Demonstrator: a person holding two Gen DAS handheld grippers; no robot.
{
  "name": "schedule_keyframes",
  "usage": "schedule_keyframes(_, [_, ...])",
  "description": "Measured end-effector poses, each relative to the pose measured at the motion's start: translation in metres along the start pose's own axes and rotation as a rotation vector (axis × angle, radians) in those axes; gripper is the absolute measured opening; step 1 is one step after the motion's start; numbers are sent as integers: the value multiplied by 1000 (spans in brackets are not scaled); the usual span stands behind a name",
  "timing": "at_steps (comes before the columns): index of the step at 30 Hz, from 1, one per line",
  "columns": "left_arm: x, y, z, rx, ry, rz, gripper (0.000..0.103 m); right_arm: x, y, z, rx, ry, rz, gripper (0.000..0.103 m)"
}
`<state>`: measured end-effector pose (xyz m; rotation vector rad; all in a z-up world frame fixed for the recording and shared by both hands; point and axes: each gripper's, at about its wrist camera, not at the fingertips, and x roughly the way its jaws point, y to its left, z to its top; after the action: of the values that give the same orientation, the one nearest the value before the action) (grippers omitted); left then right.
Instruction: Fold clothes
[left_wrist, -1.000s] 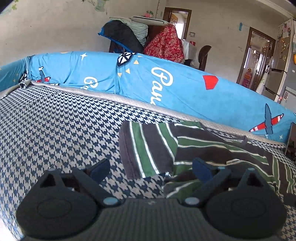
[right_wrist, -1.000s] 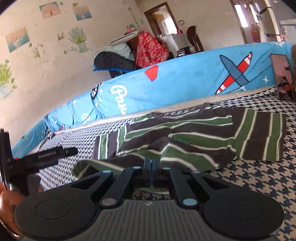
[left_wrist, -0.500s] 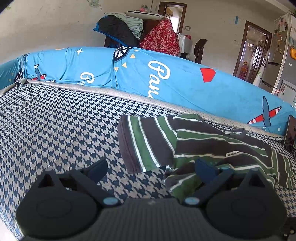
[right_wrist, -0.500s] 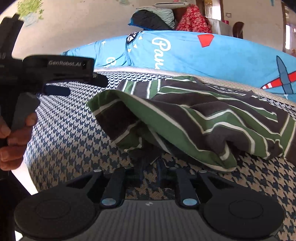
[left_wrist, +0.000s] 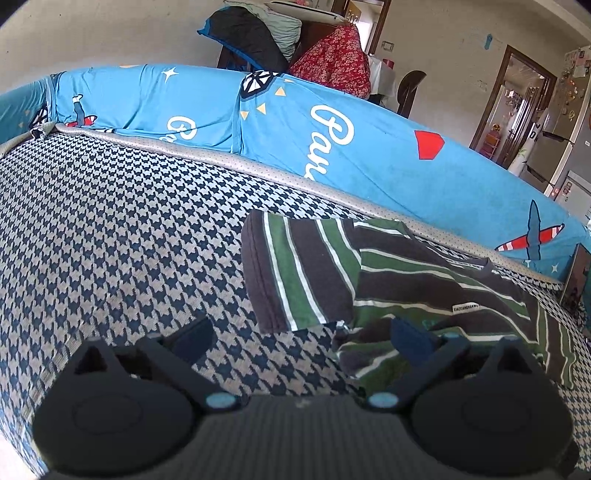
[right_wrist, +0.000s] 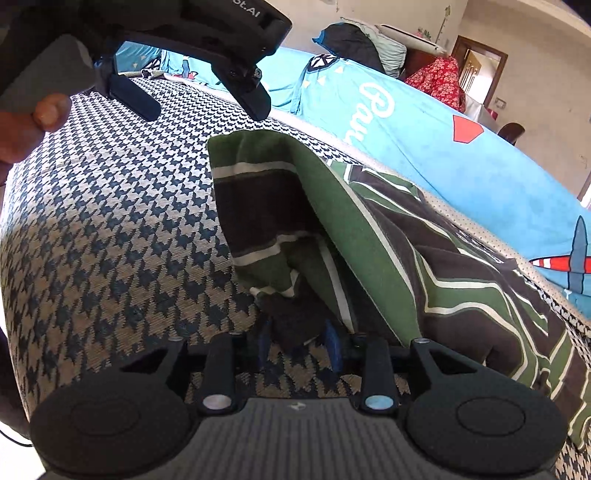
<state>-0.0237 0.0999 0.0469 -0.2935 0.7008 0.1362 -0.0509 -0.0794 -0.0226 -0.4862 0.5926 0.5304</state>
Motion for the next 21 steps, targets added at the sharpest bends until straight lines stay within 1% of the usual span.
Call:
schedule_keyframes(2, [0, 2, 1, -8, 1, 0, 102, 3, 1, 1, 0, -5, -3, 27])
schedule_keyframes(3, [0, 3, 1, -13, 1, 1, 102, 4, 1, 1, 0, -7, -4, 24])
schedule_keyframes(5, [-1, 5, 2, -23, 0, 4, 103, 7, 2, 2, 0, -12, -7, 14])
schedule_keyframes(8, [-4, 8, 3, -41, -9, 3, 103, 7, 3, 3, 13, -21, -5, 8])
schedule_keyframes(17, [-18, 12, 4, -27, -35, 0, 103, -48, 2, 3, 245, -80, 83, 7])
schedule_keyframes(21, [-26, 15, 5, -27, -54, -4, 103, -72, 14, 8, 283, -106, 124, 7])
